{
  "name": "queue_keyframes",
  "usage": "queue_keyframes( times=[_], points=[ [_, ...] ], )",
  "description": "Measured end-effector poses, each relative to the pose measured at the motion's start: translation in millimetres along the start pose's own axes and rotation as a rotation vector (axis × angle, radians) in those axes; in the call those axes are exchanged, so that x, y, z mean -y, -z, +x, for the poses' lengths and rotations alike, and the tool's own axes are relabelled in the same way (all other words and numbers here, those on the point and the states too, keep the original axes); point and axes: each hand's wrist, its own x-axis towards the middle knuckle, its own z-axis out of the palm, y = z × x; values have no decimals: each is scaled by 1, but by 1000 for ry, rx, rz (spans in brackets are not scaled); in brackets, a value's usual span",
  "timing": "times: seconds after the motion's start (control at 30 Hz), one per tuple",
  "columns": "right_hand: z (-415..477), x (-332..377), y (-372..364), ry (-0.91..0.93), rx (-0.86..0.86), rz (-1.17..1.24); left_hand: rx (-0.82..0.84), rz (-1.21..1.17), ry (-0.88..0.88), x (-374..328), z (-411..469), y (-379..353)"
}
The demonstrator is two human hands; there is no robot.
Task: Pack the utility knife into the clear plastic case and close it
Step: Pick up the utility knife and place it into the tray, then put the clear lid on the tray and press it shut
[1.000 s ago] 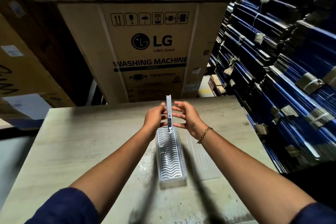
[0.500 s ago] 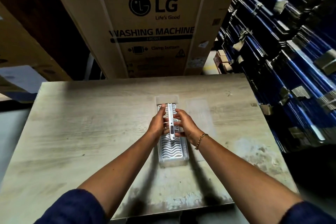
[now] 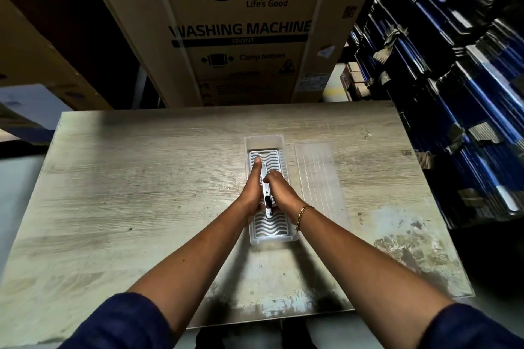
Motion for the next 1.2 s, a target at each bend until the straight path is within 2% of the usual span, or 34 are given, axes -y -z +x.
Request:
queue_keyframes(
  times=[0.47, 0.57, 0.67, 0.77, 0.87, 0.93, 1.1, 1.2],
  points=[
    [1, -1, 2, 17, 15, 41, -6, -43, 6, 4, 8, -3],
    [-6, 6, 4, 62, 9, 7, -30, -31, -43, 2, 6, -9],
    [-7, 12, 13, 171, -48, -4, -32, -70, -115, -7, 7, -18],
    [-10, 19, 37, 269, -136, 84, -62, -131, -160, -21, 7, -35],
    [-14, 20, 71, 307, -226, 133, -58, -106, -193, -30, 1, -54],
    [-13, 15, 94, 285, -274, 163, -77, -71, -216, -31, -1, -65],
    [-4, -22, 142, 140, -305, 253, -34, -149, -60, -9, 13, -85],
    [4, -50, 159, 29, -274, 217, 0, -152, 31, 7, 17, -94]
  ],
)
